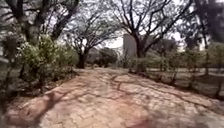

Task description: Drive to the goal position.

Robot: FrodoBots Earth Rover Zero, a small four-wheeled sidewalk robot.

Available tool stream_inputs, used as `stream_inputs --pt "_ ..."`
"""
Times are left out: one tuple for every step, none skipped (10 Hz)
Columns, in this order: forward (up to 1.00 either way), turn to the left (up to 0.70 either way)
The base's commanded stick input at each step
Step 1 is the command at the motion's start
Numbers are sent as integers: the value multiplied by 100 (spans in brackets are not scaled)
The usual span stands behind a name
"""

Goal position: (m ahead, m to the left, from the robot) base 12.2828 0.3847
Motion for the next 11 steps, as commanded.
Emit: stream_inputs --pt "70 0" --pt "70 0" --pt "70 0" --pt "70 0" --pt "70 0" --pt "70 0" --pt "70 0" --pt "70 0" --pt "70 0" --pt "70 0" --pt "70 0"
